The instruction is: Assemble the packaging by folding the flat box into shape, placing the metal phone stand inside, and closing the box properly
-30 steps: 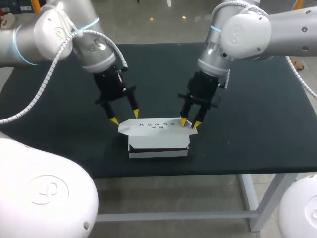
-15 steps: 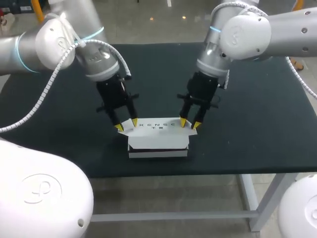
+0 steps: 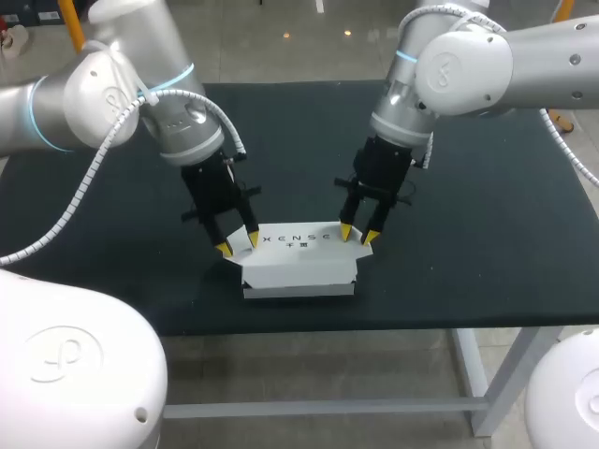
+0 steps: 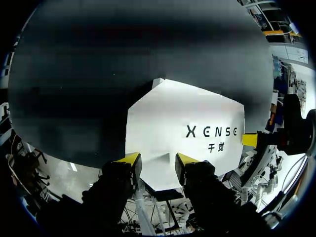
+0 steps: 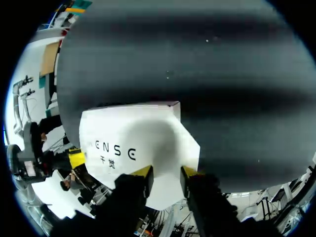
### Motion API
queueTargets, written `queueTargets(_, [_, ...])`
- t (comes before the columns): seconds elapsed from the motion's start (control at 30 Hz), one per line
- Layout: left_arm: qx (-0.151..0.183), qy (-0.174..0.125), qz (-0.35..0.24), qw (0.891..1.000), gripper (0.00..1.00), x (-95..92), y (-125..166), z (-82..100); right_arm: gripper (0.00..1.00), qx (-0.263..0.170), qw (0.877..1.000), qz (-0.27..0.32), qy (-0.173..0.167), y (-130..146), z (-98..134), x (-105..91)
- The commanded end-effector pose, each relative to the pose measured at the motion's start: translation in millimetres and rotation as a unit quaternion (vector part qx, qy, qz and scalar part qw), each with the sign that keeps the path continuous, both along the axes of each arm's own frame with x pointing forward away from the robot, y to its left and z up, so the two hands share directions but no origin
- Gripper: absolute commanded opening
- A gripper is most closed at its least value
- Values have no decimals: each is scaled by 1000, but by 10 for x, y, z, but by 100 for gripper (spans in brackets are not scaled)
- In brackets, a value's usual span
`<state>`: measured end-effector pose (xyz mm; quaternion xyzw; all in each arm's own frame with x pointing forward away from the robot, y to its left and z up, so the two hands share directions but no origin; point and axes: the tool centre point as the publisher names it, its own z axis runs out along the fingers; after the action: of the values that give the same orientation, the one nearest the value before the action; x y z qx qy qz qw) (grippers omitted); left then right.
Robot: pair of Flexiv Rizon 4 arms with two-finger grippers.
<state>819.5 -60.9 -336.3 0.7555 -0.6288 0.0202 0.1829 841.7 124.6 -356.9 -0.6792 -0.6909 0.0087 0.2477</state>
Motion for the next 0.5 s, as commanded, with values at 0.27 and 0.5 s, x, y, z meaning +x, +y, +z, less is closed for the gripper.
queueTargets(0.27, [-2,-16,-8,1000,50,-28,-29,-98,40,2,1000,-12,-13,-1,-73,-49])
queueTargets(0.5, [1,-31,-2,1000,49,-12,-38,-130,40,5,999,-24,-30,-14,-84,-49])
